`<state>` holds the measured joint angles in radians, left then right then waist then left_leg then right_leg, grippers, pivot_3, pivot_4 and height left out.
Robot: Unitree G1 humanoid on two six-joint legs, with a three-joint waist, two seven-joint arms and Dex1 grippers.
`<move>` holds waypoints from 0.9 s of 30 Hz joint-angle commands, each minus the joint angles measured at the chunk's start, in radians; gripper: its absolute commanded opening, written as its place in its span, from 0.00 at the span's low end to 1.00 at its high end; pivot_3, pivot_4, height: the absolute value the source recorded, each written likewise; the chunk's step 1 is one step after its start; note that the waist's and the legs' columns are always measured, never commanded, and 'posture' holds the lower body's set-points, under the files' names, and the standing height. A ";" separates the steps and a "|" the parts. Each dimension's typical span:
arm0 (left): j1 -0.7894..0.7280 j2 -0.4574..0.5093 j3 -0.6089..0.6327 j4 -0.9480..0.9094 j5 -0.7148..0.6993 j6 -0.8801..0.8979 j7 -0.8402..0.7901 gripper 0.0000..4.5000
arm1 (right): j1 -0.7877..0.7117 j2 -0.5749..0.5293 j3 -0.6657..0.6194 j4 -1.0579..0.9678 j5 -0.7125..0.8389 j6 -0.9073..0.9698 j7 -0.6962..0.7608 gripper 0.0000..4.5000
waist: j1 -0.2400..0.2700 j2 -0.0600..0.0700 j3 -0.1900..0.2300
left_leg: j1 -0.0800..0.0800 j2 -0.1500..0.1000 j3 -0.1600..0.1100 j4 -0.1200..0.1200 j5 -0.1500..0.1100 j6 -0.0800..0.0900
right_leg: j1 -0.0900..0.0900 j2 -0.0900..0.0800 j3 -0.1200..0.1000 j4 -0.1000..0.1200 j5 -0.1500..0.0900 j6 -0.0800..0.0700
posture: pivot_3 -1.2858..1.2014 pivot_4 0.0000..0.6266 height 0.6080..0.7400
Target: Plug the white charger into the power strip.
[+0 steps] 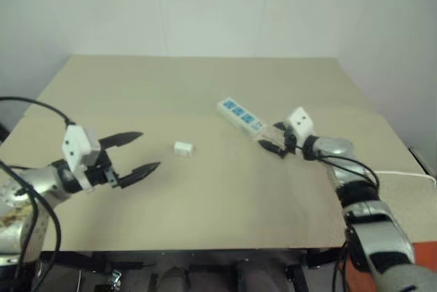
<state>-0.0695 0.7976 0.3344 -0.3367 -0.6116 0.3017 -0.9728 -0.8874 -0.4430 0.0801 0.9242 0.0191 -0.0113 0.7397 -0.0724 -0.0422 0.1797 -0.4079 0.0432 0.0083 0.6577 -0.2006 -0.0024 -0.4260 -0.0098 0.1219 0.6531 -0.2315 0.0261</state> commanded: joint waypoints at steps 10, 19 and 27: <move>0.023 -0.020 -0.013 -0.047 0.037 -0.024 0.018 1.00 | -0.121 0.014 0.000 0.234 -0.062 0.008 -0.002 0.33 | -0.003 0.000 0.000 | 0.002 0.000 0.000 -0.003 0.000 0.000 | 0.003 0.000 -0.001 -0.005 0.001 0.001 | 0.52 0.24 1.00; -0.028 -0.016 -0.042 -0.004 0.049 -0.036 -0.003 1.00 | -0.056 0.015 -0.008 0.056 -0.034 0.017 0.081 0.01 | -0.014 0.000 0.000 | 0.001 0.001 0.000 -0.004 0.000 0.000 | 0.002 0.001 -0.001 -0.005 0.002 0.002 | 0.52 0.24 1.00; -0.073 0.000 -0.067 0.024 0.063 -0.036 -0.040 1.00 | 0.394 -0.057 -0.043 -0.816 0.111 0.346 0.148 0.01 | -0.011 0.000 0.000 | -0.001 0.001 -0.002 -0.010 0.000 0.000 | -0.001 0.001 -0.002 -0.006 0.001 0.000 | 0.52 0.24 1.00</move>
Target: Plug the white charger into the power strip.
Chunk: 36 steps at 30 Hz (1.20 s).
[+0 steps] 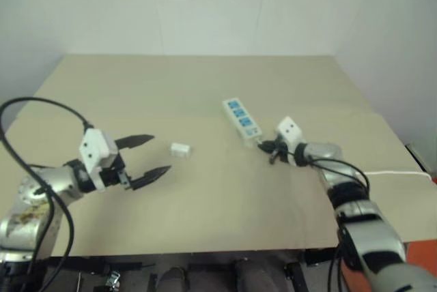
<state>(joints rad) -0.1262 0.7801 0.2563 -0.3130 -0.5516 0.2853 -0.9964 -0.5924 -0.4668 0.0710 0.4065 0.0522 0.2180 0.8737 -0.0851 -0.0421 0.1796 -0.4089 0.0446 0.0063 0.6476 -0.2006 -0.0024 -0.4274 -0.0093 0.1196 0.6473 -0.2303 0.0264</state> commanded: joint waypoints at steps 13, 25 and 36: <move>-0.130 0.045 -0.021 0.134 0.037 -0.043 -0.094 1.00 | 0.428 -0.099 -0.101 -0.669 0.126 0.234 -0.096 0.45 | 0.003 0.000 0.000 | 0.005 0.000 0.002 0.000 0.000 0.000 | 0.002 0.000 0.001 0.000 -0.001 0.004 | 0.52 0.24 1.00; -0.183 0.082 -0.010 0.239 0.063 -0.074 -0.143 1.00 | 0.521 0.070 -0.127 -0.740 0.098 0.006 -0.309 0.99 | 0.015 0.000 0.000 | 0.003 0.001 0.002 0.000 0.000 0.000 | 0.001 0.001 0.001 0.000 -0.003 0.004 | 0.52 0.24 1.00; -0.183 0.077 -0.014 0.243 0.074 -0.073 -0.146 1.00 | 0.535 0.155 -0.076 -0.699 0.133 0.036 -0.357 0.99 | 0.016 0.000 0.000 | 0.003 0.002 0.003 0.000 0.000 0.000 | 0.001 0.001 0.001 0.000 -0.003 0.004 | 0.52 0.24 1.00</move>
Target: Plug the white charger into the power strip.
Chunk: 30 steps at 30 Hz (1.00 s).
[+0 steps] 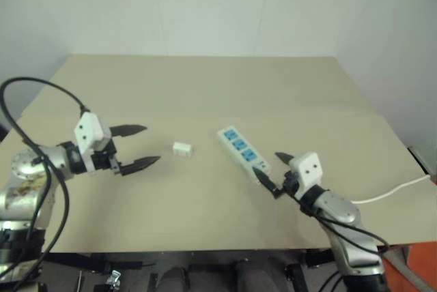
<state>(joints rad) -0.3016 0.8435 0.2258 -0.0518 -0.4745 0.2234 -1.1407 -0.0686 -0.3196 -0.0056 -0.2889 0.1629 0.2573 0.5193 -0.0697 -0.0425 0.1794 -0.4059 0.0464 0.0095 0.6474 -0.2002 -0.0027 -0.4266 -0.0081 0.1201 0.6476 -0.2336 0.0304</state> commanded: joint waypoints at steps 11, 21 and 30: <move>0.006 0.004 0.014 -0.029 0.001 -0.015 0.010 1.00 | 0.023 0.037 0.024 0.089 0.010 -0.055 -0.020 0.99 | 0.000 0.000 0.000 | 0.001 0.000 0.001 0.000 0.000 0.000 | 0.000 0.000 0.000 0.000 0.000 0.000 | 0.52 0.24 1.00; -0.018 0.000 0.004 -0.013 0.003 -0.022 0.009 1.00 | -0.008 0.108 0.051 0.223 -0.015 -0.165 -0.060 0.99 | -0.002 -0.002 -0.001 | 0.001 0.001 0.001 0.000 0.000 0.000 | 0.001 0.000 0.000 0.000 0.000 0.000 | 0.52 0.24 1.00; -0.083 -0.012 -0.042 0.055 0.039 -0.044 0.001 1.00 | -0.012 0.111 0.060 0.270 -0.016 -0.179 -0.046 0.76 | -0.002 -0.005 -0.003 | 0.006 0.001 0.001 0.000 0.000 0.000 | 0.004 0.000 0.000 0.001 0.002 0.000 | 0.52 0.24 1.00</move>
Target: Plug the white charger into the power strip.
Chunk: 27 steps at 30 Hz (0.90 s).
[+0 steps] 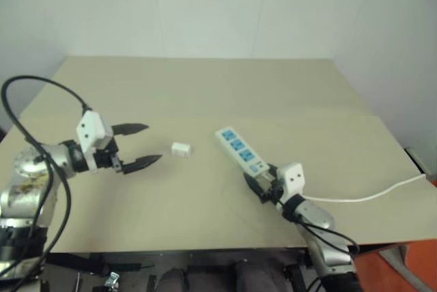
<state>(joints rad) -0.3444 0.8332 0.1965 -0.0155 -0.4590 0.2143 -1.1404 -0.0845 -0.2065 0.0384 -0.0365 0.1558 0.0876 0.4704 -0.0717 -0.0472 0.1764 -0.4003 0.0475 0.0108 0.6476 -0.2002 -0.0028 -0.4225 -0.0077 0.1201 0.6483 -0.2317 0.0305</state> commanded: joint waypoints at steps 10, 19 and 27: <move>-0.321 -0.010 -0.197 0.319 0.180 -0.264 -0.197 1.00 | 0.036 -0.151 -0.037 -0.034 0.030 -0.017 0.120 0.76 | 0.005 -0.001 0.000 | -0.002 -0.001 0.000 0.000 0.000 0.000 | -0.001 0.000 0.001 0.000 0.000 -0.001 | 0.52 0.24 1.00; -0.791 -0.129 -0.457 0.795 0.472 -0.499 -0.351 1.00 | 0.108 -0.466 -0.122 -0.144 0.275 0.080 0.509 0.76 | 0.035 -0.001 0.000 | -0.009 -0.003 0.000 0.007 0.000 0.000 | -0.002 -0.001 0.000 -0.002 -0.002 0.003 | 0.52 0.24 1.00; -1.116 -0.248 -0.716 1.095 0.670 -0.559 -0.474 1.00 | -0.006 -0.511 -0.074 -0.094 0.298 0.135 0.627 0.76 | 0.012 0.000 0.001 | -0.012 -0.004 -0.002 0.013 0.000 0.001 | -0.002 0.000 0.002 -0.001 0.000 0.007 | 0.52 0.24 1.00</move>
<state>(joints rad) -1.4148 0.5890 -0.4810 1.0432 0.1751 -0.3165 -1.6075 -0.0692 -0.7190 -0.0364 -0.1226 0.4448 0.2212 1.0823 -0.0598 -0.0476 0.1769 -0.4124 0.0431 0.0089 0.6603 -0.2003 -0.0023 -0.4243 -0.0078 0.1221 0.6477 -0.2317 0.0376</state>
